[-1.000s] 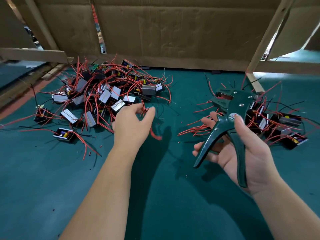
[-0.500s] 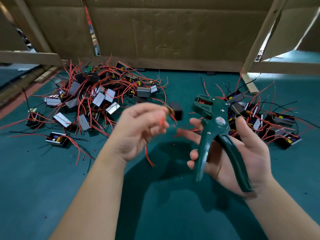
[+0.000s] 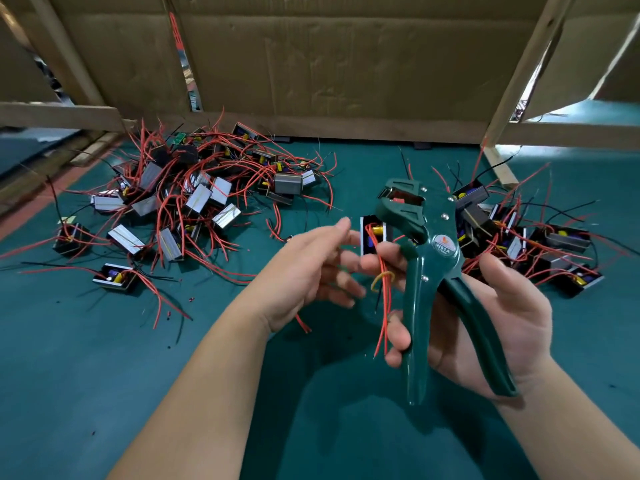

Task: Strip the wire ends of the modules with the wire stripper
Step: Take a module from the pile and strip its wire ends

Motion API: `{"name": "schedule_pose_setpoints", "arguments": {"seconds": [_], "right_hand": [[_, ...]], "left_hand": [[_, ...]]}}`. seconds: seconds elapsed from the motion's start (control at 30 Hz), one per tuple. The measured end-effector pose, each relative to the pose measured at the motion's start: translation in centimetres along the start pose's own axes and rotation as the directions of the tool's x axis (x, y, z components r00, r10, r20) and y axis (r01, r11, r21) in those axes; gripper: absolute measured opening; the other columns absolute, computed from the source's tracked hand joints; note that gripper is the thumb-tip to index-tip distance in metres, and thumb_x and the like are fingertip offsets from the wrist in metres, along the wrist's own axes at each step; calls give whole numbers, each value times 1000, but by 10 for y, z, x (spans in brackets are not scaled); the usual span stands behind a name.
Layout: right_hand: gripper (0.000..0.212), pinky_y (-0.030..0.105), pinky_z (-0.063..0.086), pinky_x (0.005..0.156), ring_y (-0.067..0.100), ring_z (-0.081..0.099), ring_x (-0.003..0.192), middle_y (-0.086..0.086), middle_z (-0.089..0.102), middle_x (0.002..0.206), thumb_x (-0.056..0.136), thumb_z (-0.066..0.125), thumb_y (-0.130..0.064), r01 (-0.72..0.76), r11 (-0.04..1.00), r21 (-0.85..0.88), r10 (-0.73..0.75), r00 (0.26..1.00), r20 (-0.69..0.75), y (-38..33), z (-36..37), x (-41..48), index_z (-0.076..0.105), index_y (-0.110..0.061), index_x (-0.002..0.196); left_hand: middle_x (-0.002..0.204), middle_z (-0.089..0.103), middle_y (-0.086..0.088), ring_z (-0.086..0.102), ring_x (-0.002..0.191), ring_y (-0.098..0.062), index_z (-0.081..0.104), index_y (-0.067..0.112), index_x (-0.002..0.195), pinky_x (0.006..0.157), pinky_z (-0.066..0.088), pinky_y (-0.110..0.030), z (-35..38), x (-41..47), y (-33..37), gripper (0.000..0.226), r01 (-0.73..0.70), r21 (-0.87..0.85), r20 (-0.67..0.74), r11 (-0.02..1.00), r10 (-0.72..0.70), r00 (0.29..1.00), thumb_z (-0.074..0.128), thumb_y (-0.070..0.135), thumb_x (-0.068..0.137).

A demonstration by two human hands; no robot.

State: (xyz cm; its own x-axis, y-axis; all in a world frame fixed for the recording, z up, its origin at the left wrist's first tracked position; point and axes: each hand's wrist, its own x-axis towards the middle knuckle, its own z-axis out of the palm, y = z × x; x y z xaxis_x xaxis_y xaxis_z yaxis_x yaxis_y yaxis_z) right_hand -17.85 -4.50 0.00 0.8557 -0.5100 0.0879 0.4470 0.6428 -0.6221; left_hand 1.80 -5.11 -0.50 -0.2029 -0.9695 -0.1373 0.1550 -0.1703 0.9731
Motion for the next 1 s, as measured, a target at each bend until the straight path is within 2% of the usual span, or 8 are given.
{"name": "schedule_pose_setpoints", "arguments": {"seconds": [0.07, 0.17, 0.3, 0.4, 0.6, 0.8, 0.9, 1.0], "right_hand": [[56, 50, 45, 87, 43, 54, 94, 29, 58, 113, 94, 49, -33, -9, 1000, 28, 8, 999, 49, 2, 3, 2, 41, 9, 131], [54, 49, 45, 88, 42, 55, 96, 28, 57, 118, 95, 48, -30, -18, 999, 32, 16, 998, 67, 5, 7, 5, 41, 9, 131], [54, 49, 45, 88, 43, 55, 96, 31, 57, 115, 94, 49, -28, -24, 998, 54, 21, 998, 60, 5, 5, 6, 38, 9, 132], [52, 50, 46, 87, 44, 55, 95, 32, 57, 114, 93, 50, -27, -20, 997, 71, 16, 999, 50, 3, 4, 6, 40, 8, 131], [54, 45, 52, 80, 40, 62, 87, 22, 62, 107, 85, 62, -31, 39, 998, 47, -36, 997, -66, -3, 0, 2, 53, 5, 125], [55, 47, 51, 76, 40, 59, 83, 23, 63, 97, 82, 65, -36, 41, 999, -9, -41, 995, -90, -8, -3, -3, 56, 3, 121], [54, 51, 47, 86, 45, 57, 95, 30, 59, 112, 90, 56, -27, 29, 995, 93, -32, 999, 31, -7, 0, -2, 45, 9, 129], [56, 53, 48, 85, 47, 58, 94, 29, 55, 120, 89, 58, -22, 44, 991, 124, -45, 999, 1, -8, 6, 0, 43, 10, 131]], "left_hand": [[81, 58, -5, 55, 60, -10, 58, 0, 116, 58, 49, -22, 2, 1, -4, 47, -85, -79, -15, 993, 84, 996, 55, 40, 91], [82, 60, -7, 55, 57, -8, 60, 4, 111, 56, 47, -17, 3, 0, -4, 30, -183, -186, -22, 965, 182, 983, 62, 22, 87], [88, 63, -11, 51, 58, -13, 65, 16, 102, 50, 47, -18, 2, 4, -2, 25, -240, -234, -218, 942, 190, 957, 65, 21, 78], [102, 52, -14, 46, 72, -19, 65, 21, 109, 56, 52, -19, -5, 6, -1, 21, -271, -271, -333, 923, 174, 927, 56, 13, 92], [92, 51, -6, 55, 62, -2, 63, 17, 103, 57, 51, -18, -8, 2, -4, 22, -257, -57, -239, 965, 236, 942, 60, 26, 83], [91, 64, 8, 59, 73, -4, 63, 20, 93, 58, 51, -19, -9, 1, -5, 23, -282, 90, -162, 955, 293, 942, 68, 24, 71], [77, 62, 11, 54, 69, -7, 65, 24, 85, 58, 51, -20, -9, 1, -5, 10, -309, 110, -161, 945, 324, 932, 66, 27, 75], [73, 57, 6, 53, 68, -8, 59, 19, 81, 56, 50, -20, -10, 3, -5, 7, -314, 136, -241, 940, 339, 909, 60, 17, 87]]}}
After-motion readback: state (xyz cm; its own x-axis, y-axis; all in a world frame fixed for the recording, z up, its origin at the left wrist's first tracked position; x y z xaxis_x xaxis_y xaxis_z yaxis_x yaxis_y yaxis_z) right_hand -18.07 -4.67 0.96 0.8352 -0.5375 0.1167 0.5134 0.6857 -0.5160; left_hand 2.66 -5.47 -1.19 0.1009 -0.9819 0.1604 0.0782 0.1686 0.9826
